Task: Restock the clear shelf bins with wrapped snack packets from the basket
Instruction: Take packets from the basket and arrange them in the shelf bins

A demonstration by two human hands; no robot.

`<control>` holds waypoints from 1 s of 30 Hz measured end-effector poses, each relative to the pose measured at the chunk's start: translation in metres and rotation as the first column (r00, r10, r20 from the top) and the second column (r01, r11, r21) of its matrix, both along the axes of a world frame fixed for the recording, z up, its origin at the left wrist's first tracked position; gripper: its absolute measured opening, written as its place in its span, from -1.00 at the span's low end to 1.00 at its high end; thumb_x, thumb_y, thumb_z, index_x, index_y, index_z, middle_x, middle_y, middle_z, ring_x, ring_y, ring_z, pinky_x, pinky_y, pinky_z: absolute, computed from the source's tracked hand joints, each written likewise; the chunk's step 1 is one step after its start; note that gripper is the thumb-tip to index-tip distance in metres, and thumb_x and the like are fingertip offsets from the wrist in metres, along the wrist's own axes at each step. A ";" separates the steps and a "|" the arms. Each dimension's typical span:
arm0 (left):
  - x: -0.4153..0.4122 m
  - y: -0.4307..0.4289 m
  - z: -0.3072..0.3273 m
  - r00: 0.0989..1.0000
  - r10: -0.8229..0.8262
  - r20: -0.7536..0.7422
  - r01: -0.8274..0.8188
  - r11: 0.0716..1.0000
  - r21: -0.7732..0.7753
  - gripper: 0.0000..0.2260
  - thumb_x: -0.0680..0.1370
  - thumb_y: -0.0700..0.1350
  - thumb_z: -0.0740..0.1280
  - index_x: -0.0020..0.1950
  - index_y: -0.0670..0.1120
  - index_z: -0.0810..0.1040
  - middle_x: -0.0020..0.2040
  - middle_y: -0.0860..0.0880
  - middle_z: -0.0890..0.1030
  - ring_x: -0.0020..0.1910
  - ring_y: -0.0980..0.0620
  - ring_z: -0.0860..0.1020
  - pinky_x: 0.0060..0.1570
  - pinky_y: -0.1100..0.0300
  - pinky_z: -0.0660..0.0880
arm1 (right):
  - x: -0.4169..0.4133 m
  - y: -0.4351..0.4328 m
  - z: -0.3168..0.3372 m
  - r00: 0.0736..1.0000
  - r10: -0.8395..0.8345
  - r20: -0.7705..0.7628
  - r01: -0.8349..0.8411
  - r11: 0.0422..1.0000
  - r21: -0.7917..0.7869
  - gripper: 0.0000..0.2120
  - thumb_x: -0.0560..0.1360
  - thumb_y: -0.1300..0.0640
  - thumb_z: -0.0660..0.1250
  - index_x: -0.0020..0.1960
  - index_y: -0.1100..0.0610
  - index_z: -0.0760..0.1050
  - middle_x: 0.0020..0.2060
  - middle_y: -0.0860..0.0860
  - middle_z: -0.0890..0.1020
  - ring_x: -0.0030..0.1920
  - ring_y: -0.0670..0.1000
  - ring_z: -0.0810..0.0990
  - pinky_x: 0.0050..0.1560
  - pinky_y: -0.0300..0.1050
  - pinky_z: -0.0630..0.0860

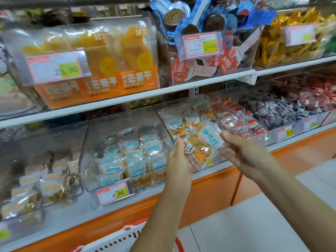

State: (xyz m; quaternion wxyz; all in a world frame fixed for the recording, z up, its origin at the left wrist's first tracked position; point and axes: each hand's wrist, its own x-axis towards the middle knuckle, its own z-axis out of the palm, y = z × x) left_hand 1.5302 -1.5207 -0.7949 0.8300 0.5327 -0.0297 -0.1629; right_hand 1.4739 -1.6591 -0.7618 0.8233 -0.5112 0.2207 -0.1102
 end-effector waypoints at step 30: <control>0.127 -0.083 -0.020 0.505 -0.765 0.400 -0.502 0.117 0.857 -0.61 0.62 -0.10 0.15 0.44 -0.15 0.35 0.45 -0.09 0.34 0.41 -0.08 0.28 0.35 0.08 0.24 | 0.209 -0.094 -0.013 0.936 -0.314 -0.162 -0.282 -0.388 -0.877 -0.63 0.55 0.38 0.13 0.35 0.31 0.32 0.34 0.25 0.36 0.24 0.18 0.47 0.04 -0.06 0.45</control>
